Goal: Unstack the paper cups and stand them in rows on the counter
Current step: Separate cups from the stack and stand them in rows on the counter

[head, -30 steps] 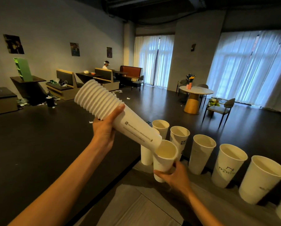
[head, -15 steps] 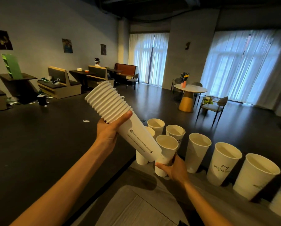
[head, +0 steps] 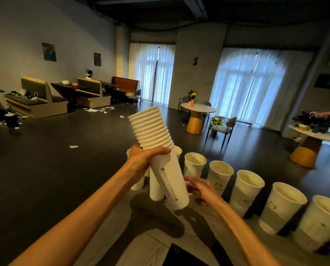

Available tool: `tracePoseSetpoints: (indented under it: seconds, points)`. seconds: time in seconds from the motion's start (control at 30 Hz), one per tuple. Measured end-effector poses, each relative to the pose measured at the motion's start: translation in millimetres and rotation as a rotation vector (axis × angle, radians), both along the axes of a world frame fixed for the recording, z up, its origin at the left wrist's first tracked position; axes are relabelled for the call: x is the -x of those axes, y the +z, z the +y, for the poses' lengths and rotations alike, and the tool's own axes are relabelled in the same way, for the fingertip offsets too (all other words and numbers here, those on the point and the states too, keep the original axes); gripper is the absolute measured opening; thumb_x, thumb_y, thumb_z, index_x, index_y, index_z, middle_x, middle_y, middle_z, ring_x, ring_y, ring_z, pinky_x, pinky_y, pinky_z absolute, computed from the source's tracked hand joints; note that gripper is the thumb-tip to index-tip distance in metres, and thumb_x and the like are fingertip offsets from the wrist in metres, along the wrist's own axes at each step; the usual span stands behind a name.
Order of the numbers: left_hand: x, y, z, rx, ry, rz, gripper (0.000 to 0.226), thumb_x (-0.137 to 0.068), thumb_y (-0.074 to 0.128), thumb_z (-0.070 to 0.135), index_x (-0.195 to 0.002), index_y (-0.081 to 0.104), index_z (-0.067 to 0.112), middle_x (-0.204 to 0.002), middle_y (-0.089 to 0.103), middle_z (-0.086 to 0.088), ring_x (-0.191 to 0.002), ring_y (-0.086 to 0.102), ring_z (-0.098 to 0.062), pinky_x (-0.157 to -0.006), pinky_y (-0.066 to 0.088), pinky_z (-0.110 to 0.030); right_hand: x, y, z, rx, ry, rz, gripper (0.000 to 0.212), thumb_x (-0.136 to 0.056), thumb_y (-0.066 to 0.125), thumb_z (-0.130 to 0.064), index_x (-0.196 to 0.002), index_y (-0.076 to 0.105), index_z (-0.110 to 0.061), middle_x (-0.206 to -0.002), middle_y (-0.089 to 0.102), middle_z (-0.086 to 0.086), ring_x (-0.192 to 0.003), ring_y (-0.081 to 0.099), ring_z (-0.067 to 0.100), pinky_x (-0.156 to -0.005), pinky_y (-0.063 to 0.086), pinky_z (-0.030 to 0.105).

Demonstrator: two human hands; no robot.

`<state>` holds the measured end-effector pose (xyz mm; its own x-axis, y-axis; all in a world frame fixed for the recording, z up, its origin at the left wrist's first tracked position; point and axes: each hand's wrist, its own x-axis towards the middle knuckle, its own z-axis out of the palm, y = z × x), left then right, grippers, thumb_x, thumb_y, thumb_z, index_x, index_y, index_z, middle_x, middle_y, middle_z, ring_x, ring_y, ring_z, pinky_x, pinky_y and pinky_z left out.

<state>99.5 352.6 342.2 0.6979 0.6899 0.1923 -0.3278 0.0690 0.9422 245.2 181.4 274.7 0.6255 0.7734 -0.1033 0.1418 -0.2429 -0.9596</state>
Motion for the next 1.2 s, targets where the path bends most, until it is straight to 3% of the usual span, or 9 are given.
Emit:
tracePoseSetpoints:
  seconds: [0.07,0.13,0.27,0.47,0.6,0.8,0.93,1.1,1.2]
  points:
    - [-10,0,-20,-0.002,-0.060,0.032,0.083,-0.054,0.091,0.015,-0.129,0.056,0.012,-0.115,0.069,-0.011,-0.107,0.068,-0.025,-0.082,0.059,-0.037,-5,14,-23,-0.063,0.172,0.115,0.047,-0.086,0.061,-0.058,-0.121,0.063,-0.028,-0.105,0.073,-0.001,-0.071,0.058,0.011,-0.060,0.037,0.025]
    - [-17,-1,-37,0.008,-0.084,0.052,0.086,-0.050,0.092,0.014,-0.129,0.057,0.009,-0.115,0.069,-0.013,-0.104,0.068,-0.025,-0.077,0.059,-0.034,-4,20,-36,0.002,0.282,0.065,0.066,-0.068,0.076,-0.059,-0.124,0.057,-0.030,-0.102,0.071,-0.004,-0.068,0.056,0.008,-0.055,0.040,0.018]
    - [-26,-9,-54,-0.009,-0.015,0.068,0.096,-0.036,0.094,0.032,-0.125,0.061,0.013,-0.112,0.073,-0.009,-0.106,0.069,-0.027,-0.091,0.058,-0.049,4,16,-41,0.107,0.261,-0.210,0.051,-0.071,0.083,-0.044,-0.110,0.050,-0.043,-0.114,0.060,-0.016,-0.104,0.057,0.002,-0.079,0.051,0.021]
    - [-29,-14,-68,-0.117,0.214,0.116,0.093,-0.046,0.099,0.027,-0.128,0.056,0.017,-0.114,0.070,0.000,-0.104,0.067,-0.016,-0.088,0.058,-0.037,11,-12,-36,0.020,0.103,-0.274,0.086,-0.061,0.090,-0.042,-0.133,0.043,-0.036,-0.121,0.052,-0.020,-0.117,0.052,0.007,-0.099,0.044,0.033]
    - [-26,10,-57,-0.016,0.257,-0.005,0.105,-0.034,0.097,0.040,-0.128,0.057,0.017,-0.115,0.070,-0.002,-0.106,0.068,-0.020,-0.091,0.058,-0.043,3,-43,-32,0.090,0.053,-0.246,0.102,-0.059,0.090,-0.045,-0.143,0.033,-0.032,-0.142,0.048,-0.010,-0.133,0.046,0.017,-0.110,0.039,0.047]
    - [-16,47,-24,0.227,0.222,-0.236,0.076,-0.055,0.090,0.013,-0.123,0.056,0.017,-0.114,0.065,-0.008,-0.107,0.063,-0.026,-0.085,0.056,-0.042,-17,-72,-15,0.131,-0.133,-0.073,0.098,-0.062,0.090,-0.030,-0.143,0.036,-0.021,-0.143,0.051,0.006,-0.131,0.050,0.030,-0.105,0.044,0.054]
    - [-11,45,-16,0.277,0.225,-0.222,0.057,-0.069,0.083,0.009,-0.116,0.055,0.023,-0.120,0.062,-0.010,-0.112,0.061,-0.028,-0.096,0.053,-0.049,-29,-78,-1,0.155,-0.154,-0.057,0.107,-0.053,0.093,-0.032,-0.143,0.037,-0.017,-0.143,0.052,0.008,-0.132,0.049,0.031,-0.106,0.042,0.053]
    - [-10,36,-24,0.350,0.176,-0.179,0.079,-0.058,0.088,0.015,-0.129,0.053,0.017,-0.121,0.064,-0.012,-0.110,0.062,-0.028,-0.085,0.056,-0.046,-32,-73,16,0.191,-0.164,-0.035,0.114,-0.059,0.092,-0.029,-0.151,0.025,-0.021,-0.146,0.046,0.011,-0.131,0.047,0.036,-0.098,0.049,0.053]
    - [-12,31,-31,0.336,0.156,-0.142,0.092,-0.048,0.096,0.019,-0.130,0.055,0.016,-0.122,0.065,-0.013,-0.112,0.063,-0.029,-0.092,0.056,-0.050,-30,-72,17,0.219,-0.161,-0.045,0.117,-0.058,0.093,-0.036,-0.151,0.024,-0.019,-0.144,0.046,0.015,-0.128,0.049,0.036,-0.103,0.045,0.054]
